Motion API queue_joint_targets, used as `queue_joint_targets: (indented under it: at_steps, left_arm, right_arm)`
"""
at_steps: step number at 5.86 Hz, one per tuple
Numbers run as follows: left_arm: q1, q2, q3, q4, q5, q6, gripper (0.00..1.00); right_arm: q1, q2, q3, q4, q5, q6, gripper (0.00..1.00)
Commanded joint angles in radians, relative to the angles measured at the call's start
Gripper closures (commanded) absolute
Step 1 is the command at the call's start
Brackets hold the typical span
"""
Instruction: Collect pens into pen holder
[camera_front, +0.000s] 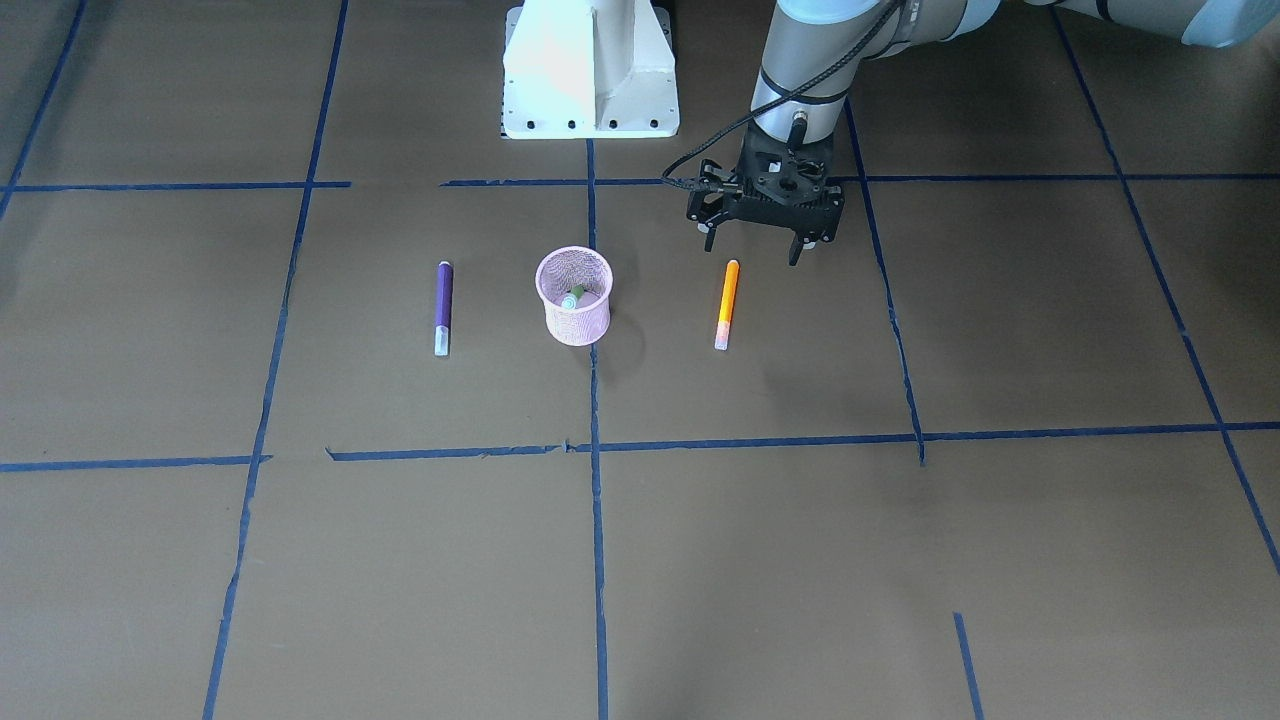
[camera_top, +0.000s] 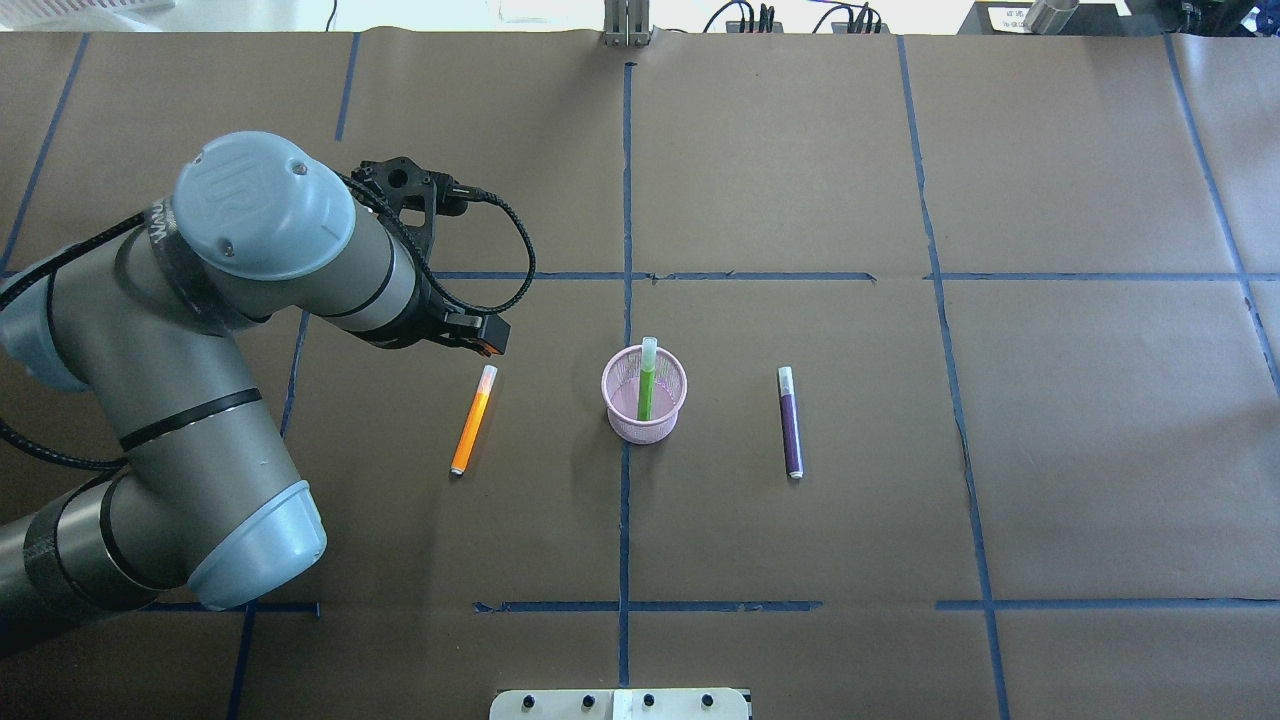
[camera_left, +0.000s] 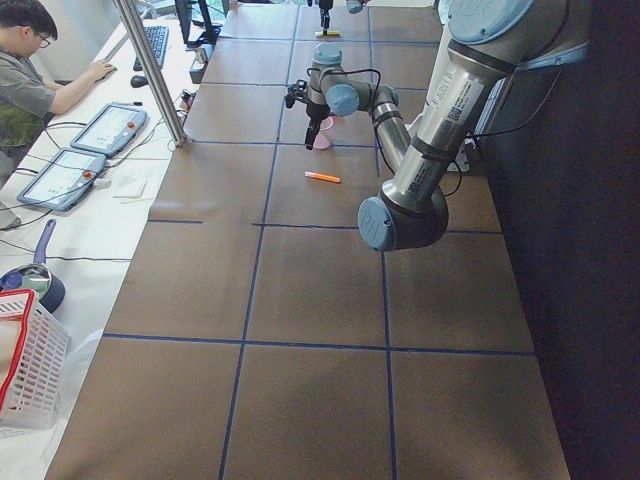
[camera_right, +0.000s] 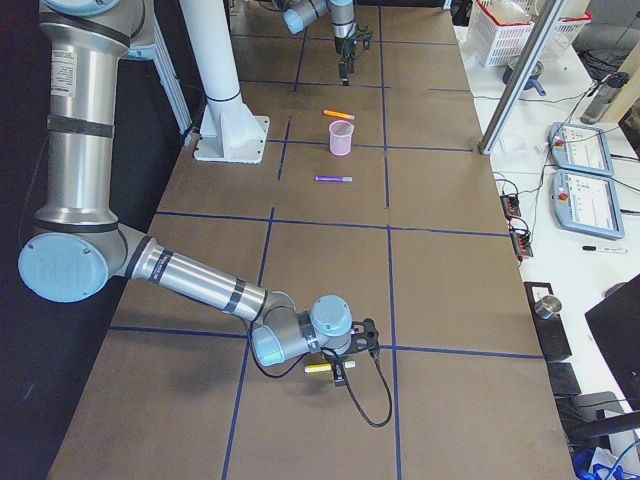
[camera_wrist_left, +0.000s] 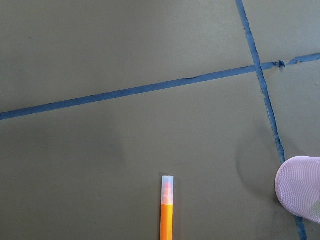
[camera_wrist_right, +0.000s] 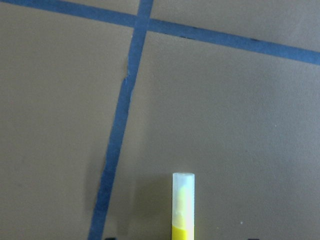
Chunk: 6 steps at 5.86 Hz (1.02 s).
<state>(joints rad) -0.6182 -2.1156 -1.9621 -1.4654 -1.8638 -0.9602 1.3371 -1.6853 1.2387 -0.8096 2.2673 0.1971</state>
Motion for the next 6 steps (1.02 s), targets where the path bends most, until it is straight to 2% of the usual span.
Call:
queue_joint_targets:
  at_steps: [1,2,3,4,5,6]
  left_arm:
    - [0.0,0.009,-0.007,-0.001,0.0,0.0,0.01]
    - [0.0,0.011,-0.007,-0.001,0.0,0.0,0.01]
    - [0.0,0.011,-0.008,-0.001,0.002,0.0,0.01]
    - [0.0,0.011,-0.008,-0.001,0.002,0.0,0.01]
    - [0.0,0.011,-0.008,0.0,0.002,0.0,0.01]
    - [0.0,0.011,-0.008,-0.001,0.002,0.0,0.01]
  right_arm:
    - [-0.018,0.001,-0.005,0.001,-0.002,-0.002,0.35]
    - [-0.018,0.001,-0.008,0.0,-0.002,-0.004,0.41]
    - [-0.021,0.001,-0.008,0.0,-0.003,-0.004,0.6]
    - [-0.024,0.001,-0.008,0.001,-0.015,-0.005,0.83]
    - [-0.022,0.001,-0.005,0.009,-0.015,-0.004,1.0]
    - [-0.022,0.003,0.002,0.009,-0.014,0.007,1.0]
